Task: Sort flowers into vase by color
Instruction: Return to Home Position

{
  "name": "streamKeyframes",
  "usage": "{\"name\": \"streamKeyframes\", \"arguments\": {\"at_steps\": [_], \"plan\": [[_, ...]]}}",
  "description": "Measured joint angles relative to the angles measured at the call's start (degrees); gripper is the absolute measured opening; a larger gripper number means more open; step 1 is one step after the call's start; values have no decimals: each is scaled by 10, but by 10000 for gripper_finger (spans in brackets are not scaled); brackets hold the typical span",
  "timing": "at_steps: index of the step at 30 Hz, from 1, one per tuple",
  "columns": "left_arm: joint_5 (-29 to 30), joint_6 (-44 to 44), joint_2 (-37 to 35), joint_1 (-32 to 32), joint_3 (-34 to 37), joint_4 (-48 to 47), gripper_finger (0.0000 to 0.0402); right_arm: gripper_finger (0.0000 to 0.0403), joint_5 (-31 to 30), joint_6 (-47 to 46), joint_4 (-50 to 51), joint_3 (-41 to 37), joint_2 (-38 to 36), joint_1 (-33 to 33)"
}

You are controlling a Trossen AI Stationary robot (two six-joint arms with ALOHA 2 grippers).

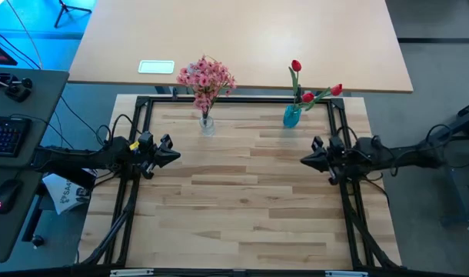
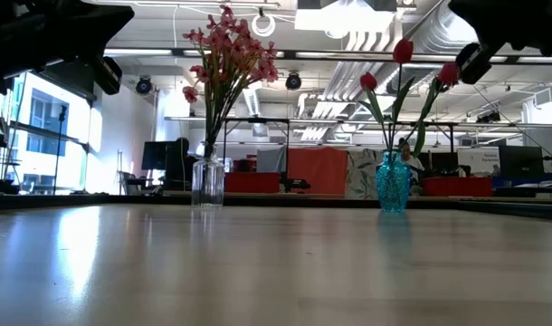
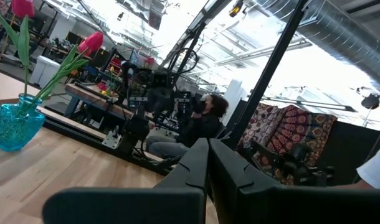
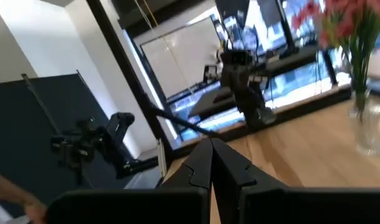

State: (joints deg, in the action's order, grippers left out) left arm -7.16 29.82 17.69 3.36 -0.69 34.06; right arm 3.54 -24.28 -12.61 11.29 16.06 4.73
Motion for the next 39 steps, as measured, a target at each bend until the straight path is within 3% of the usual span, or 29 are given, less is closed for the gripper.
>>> {"name": "streamKeyframes", "arguments": {"at_steps": [5,10,17,27,39], "plan": [[0,0,0,0,0,0,0,0,-53,53,4,0,-20,37],[0,0,0,0,0,0,0,0,-61,89,13,-1,-18,56],[0,0,0,0,0,0,0,0,-66,79,-172,-105,-20,55],[0,0,0,0,0,0,0,0,-30,138,-73,-107,-38,42],[0,0,0,0,0,0,0,0,-56,141,62,-107,-42,42]]}}
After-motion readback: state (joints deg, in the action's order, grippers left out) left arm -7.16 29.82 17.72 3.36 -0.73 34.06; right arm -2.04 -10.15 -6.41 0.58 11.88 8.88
